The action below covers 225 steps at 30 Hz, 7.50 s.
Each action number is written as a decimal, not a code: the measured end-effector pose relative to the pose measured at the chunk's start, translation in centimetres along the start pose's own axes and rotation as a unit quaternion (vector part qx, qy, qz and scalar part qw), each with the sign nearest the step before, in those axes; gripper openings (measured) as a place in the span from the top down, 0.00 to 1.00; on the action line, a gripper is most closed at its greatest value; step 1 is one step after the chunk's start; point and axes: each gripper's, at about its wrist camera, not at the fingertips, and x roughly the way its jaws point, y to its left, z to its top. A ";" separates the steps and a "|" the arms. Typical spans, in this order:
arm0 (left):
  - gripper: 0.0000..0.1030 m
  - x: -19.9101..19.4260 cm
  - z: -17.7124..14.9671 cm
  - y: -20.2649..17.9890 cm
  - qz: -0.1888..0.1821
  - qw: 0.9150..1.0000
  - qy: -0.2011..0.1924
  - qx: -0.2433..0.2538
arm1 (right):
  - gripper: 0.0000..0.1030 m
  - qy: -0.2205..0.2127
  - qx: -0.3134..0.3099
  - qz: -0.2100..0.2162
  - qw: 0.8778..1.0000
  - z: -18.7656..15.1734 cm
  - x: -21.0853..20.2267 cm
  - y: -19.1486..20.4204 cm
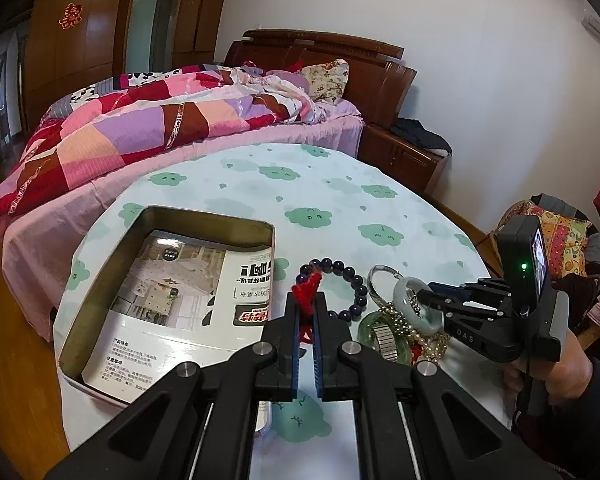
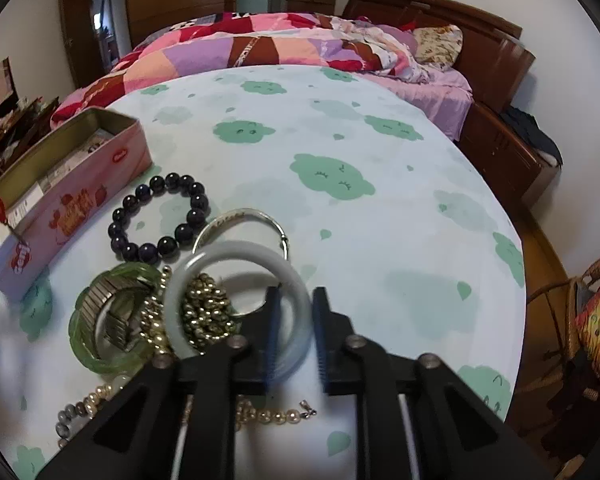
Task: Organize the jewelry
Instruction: 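Close the right tool on the white jade bangle while the left tool holds the red cord, then carry the red cord and white bangle over the open tin box with both tools, then open both tools to drop the red cord and white bangle into the tin, then return the left tool to the pile and grasp the green jade bangle, then grasp the silver stretch-band watch with the right tool while the left tool lifts the green bangle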
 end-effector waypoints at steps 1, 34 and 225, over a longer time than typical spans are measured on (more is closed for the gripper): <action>0.96 0.0 0.0 -0.1 0.000 1.000 0.000 0.001 | 0.87 -0.001 -0.002 0.001 1.000 0.0 0.0 0.0; 0.96 -2.0 3.2 2.6 0.033 0.999 -0.042 0.006 | 0.89 -0.108 -0.008 0.043 0.993 4.4 -5.7 1.9; 0.96 -3.3 1.5 2.1 0.006 0.998 -0.058 -0.018 | 0.84 -0.106 -0.036 0.082 0.990 3.2 -7.5 7.6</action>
